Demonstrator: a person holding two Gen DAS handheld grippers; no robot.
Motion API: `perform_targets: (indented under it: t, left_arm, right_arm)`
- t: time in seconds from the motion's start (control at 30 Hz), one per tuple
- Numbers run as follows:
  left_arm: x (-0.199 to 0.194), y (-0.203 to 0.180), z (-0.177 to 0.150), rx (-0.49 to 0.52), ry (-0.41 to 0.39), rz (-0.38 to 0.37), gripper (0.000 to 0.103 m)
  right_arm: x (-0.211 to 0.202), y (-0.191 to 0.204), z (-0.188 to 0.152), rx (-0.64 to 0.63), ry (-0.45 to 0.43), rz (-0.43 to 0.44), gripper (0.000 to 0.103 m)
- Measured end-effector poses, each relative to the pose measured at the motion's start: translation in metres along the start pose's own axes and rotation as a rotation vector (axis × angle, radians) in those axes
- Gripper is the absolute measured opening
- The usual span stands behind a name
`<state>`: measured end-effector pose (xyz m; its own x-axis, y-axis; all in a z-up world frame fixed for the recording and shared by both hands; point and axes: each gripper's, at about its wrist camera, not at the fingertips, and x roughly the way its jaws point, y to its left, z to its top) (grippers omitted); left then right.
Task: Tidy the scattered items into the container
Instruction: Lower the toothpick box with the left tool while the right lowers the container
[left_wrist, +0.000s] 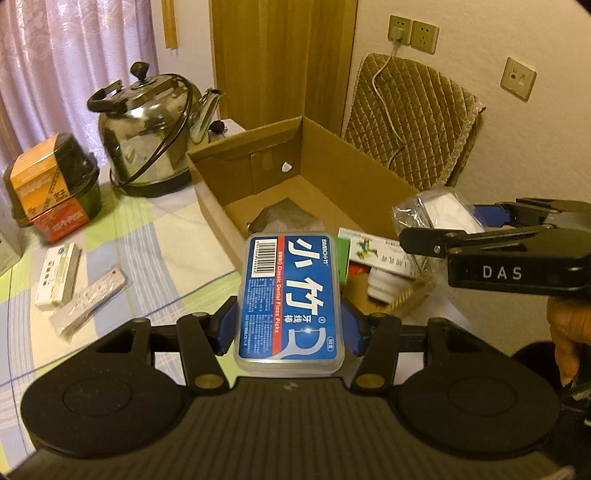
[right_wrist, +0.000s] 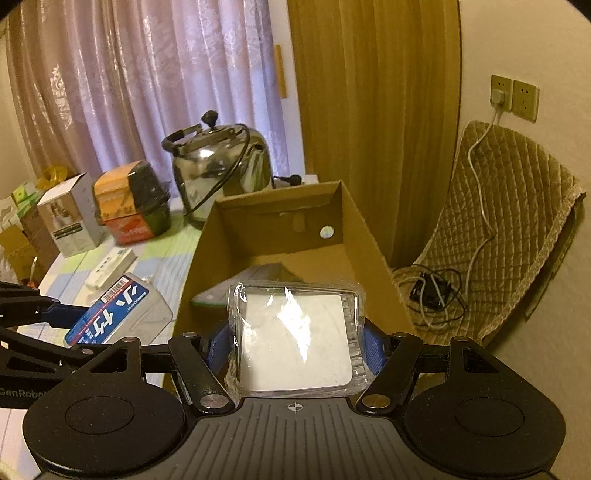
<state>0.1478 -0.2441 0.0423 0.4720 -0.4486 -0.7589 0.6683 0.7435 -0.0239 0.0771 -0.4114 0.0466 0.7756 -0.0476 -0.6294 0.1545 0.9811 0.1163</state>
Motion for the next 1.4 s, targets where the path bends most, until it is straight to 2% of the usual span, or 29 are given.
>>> perform_targets:
  t: [0.3, 0.6, 1.1, 1.4]
  left_arm:
    - [0.033, -0.006, 0.039, 0.012, -0.019, -0.044, 0.051]
    - [0.066, -0.014, 0.047, 0.003, 0.007, -0.078, 0.051]
    - [0.104, 0.007, 0.071, -0.027, 0.007, -0.023, 0.051]
    - [0.132, 0.007, 0.061, 0.019, 0.063, 0.003, 0.052]
  right_arm:
    - [0.015, -0.019, 0.011, 0.011, -0.001, -0.017, 0.072]
    - [0.025, -0.034, 0.006, 0.035, 0.008, -0.026, 0.072]
    - [0.036, -0.037, 0.007, 0.028, 0.016, -0.018, 0.072]
    - [0.043, -0.037, 0.005, 0.024, 0.028, -0.018, 0.072]
